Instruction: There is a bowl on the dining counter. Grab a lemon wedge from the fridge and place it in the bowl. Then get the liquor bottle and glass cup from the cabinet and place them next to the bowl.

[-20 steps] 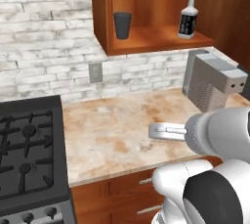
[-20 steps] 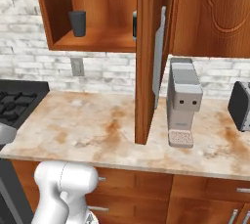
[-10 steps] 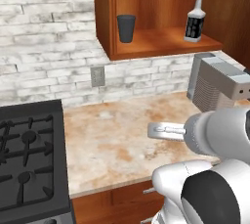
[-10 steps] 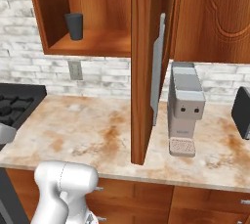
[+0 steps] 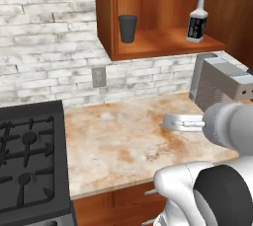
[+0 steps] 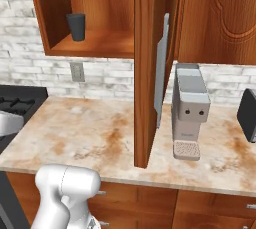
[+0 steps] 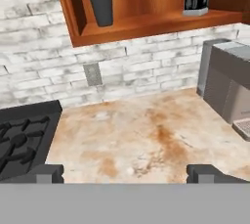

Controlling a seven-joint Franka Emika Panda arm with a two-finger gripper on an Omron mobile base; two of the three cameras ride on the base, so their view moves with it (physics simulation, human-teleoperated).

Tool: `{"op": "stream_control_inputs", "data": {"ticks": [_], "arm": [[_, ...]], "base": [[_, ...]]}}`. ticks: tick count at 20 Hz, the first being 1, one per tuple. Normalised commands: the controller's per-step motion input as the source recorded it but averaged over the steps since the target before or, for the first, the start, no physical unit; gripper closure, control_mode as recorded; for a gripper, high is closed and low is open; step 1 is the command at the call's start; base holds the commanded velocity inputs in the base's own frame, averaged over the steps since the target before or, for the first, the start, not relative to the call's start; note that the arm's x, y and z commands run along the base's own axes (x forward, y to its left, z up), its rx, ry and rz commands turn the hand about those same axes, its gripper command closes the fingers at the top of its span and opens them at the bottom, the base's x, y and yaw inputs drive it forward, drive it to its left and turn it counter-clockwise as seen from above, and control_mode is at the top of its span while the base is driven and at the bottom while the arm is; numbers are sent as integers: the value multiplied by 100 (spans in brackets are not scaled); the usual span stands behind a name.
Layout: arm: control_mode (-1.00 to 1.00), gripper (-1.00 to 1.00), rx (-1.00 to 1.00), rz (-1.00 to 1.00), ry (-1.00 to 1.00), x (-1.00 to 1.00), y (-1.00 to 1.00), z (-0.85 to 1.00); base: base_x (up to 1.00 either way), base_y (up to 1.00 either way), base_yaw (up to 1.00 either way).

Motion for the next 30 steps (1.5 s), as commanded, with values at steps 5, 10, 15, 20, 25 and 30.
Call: {"op": "stream_control_inputs", "data": {"ticks": [5, 10, 15, 20, 25, 30], "arm": [[-100, -100, -18, 0, -21, -3, -46, 77], [-100, -100, -12, 0, -10, 0, -71, 68], [-100, -100, -4, 3, -21, 23, -69, 16], [-100, -100, 0, 0, -27, 50, -25, 3], [-100, -100, 13, 0, -6, 73, 0, 25], [-100, -100, 14, -3, 0, 40, 0, 43]], "base": [[0, 0, 0], [0, 0, 0], [0, 0, 0], [0, 0, 0], [0, 0, 0], [0, 0, 0]]}}
